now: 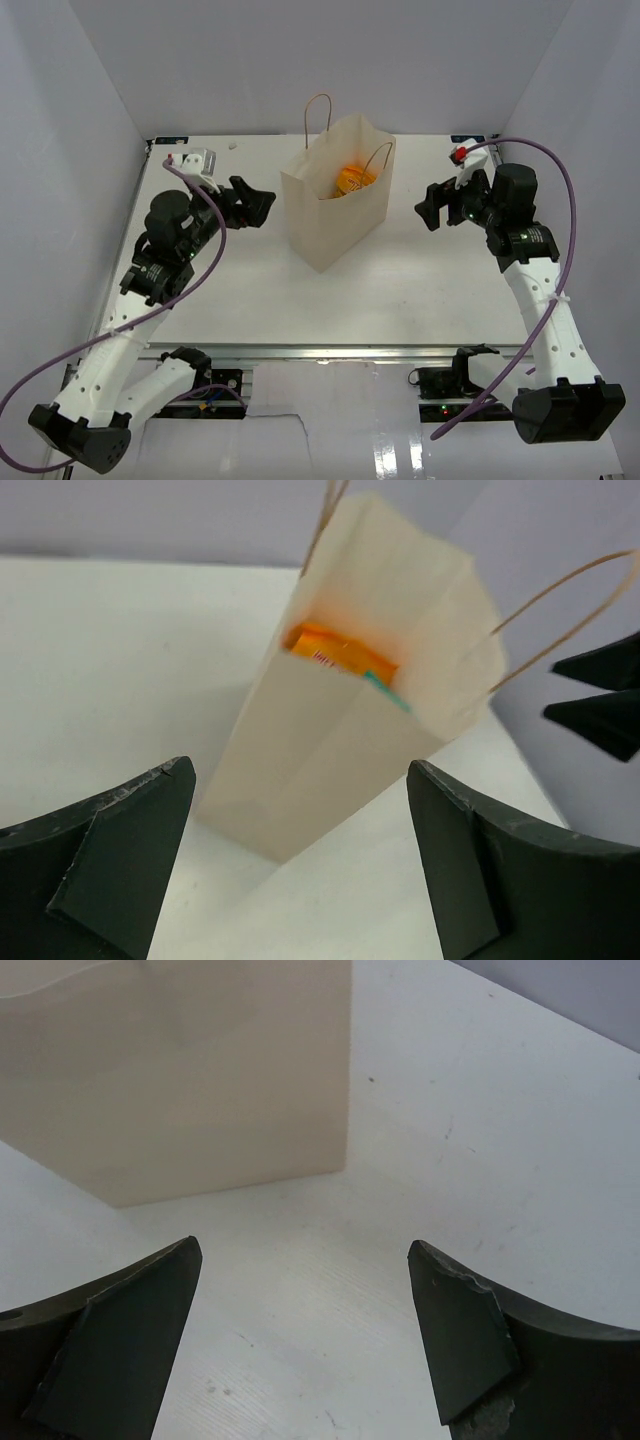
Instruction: Place the snacks into the paper bag
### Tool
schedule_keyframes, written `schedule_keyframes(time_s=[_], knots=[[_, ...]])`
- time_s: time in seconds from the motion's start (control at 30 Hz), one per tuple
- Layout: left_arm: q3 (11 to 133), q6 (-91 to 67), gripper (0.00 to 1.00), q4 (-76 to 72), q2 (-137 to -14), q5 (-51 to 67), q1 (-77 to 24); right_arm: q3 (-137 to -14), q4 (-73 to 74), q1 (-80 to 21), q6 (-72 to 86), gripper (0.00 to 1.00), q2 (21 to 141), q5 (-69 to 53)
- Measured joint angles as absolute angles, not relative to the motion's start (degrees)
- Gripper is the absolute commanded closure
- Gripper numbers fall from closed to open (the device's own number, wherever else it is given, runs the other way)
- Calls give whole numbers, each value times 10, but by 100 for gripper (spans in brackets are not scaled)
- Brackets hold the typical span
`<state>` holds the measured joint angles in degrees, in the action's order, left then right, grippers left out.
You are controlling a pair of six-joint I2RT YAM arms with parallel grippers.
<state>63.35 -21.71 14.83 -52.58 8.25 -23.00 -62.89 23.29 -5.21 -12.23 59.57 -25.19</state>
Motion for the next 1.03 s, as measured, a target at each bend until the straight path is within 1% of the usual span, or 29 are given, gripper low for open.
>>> schedule_keyframes(time_s=[0.1,0.17,0.33,0.43,0.6,1.03], knots=[[557,-238,2,169,-486,29,-230,-624,242,-52,-117,10,583,-194],[531,-248,2,178,-474,10,-230,-617,248,-52,-109,10,576,-156],[528,-264,2,180,-479,-4,-230,-604,272,-52,-80,10,572,-60],[534,-274,2,178,-492,-4,-230,-601,278,-52,-74,10,571,-25],[534,-288,2,178,-503,-4,-230,-601,283,-52,-67,10,559,-9],[534,-303,2,178,-488,-4,-230,-601,282,-52,-63,10,543,-23]])
